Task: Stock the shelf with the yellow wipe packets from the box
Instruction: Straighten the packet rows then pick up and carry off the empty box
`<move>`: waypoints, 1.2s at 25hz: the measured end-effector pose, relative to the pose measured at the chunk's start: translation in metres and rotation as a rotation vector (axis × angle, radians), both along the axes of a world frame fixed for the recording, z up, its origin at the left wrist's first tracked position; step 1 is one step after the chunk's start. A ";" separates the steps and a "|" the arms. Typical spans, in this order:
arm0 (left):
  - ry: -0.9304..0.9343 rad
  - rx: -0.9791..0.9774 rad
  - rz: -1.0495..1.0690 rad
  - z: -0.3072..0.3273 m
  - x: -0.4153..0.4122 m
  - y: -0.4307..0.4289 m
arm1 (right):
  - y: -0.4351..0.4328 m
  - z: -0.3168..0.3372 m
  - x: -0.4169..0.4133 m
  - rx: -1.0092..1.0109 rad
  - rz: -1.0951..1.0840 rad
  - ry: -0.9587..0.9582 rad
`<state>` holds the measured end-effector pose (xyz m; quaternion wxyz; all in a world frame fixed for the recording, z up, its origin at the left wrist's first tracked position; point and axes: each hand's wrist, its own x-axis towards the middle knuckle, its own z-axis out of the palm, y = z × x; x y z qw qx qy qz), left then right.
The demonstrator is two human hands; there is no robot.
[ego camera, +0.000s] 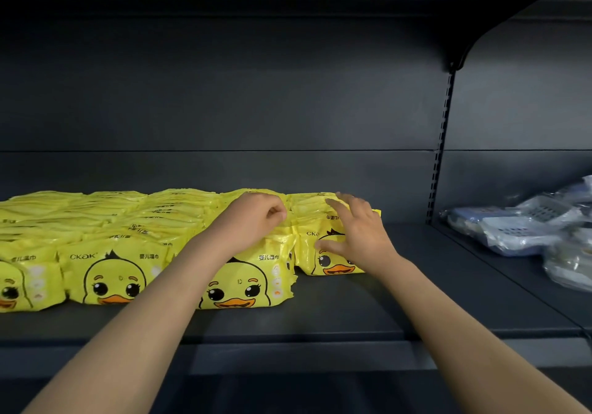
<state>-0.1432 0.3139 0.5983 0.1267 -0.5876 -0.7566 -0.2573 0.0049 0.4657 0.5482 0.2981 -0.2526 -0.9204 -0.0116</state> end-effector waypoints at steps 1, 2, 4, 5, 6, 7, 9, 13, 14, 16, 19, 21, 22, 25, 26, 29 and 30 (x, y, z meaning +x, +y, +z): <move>0.024 0.005 -0.007 -0.002 0.001 -0.002 | -0.004 0.000 0.000 0.036 -0.019 -0.104; 0.045 0.005 -0.015 -0.004 0.002 -0.003 | -0.008 -0.002 -0.001 0.094 -0.050 -0.199; 0.078 0.002 -0.029 -0.006 0.006 -0.005 | -0.012 -0.009 -0.005 0.194 -0.126 -0.292; 0.085 0.004 -0.035 -0.006 0.006 -0.006 | -0.012 -0.011 -0.008 0.222 -0.162 -0.295; 0.086 0.009 -0.041 -0.006 0.007 -0.006 | -0.012 -0.013 -0.011 0.237 -0.190 -0.287; 0.083 0.014 -0.045 -0.007 0.007 -0.006 | -0.011 -0.014 -0.014 0.242 -0.210 -0.277; 0.086 0.023 -0.045 -0.008 0.007 -0.007 | -0.009 -0.016 -0.021 0.238 -0.232 -0.266; 0.055 0.016 -0.043 -0.011 0.009 -0.010 | -0.006 -0.016 -0.024 0.228 -0.211 -0.279; 0.054 0.014 -0.044 -0.012 0.009 -0.011 | -0.007 -0.015 -0.022 0.219 -0.202 -0.287; 0.056 0.010 -0.041 -0.013 0.008 -0.016 | -0.008 -0.010 -0.017 0.191 -0.179 -0.312; 0.077 -0.021 -0.019 -0.012 0.006 -0.024 | -0.014 0.003 -0.012 0.136 -0.177 -0.355; 0.088 -0.028 -0.001 -0.009 0.003 -0.031 | -0.022 0.013 -0.009 0.130 -0.207 -0.376; 0.094 -0.028 0.007 -0.007 0.002 -0.036 | -0.027 0.019 -0.007 0.135 -0.222 -0.391; 0.140 -0.035 0.027 -0.001 -0.001 -0.051 | -0.042 0.035 0.002 0.130 -0.252 -0.408; 0.156 -0.038 0.029 0.001 -0.002 -0.056 | -0.047 0.041 0.005 0.114 -0.258 -0.410; 0.194 -0.065 0.039 0.008 -0.004 -0.074 | -0.066 0.056 0.019 0.018 -0.249 -0.418; 0.203 -0.078 0.051 0.010 -0.003 -0.081 | -0.074 0.060 0.024 -0.013 -0.245 -0.431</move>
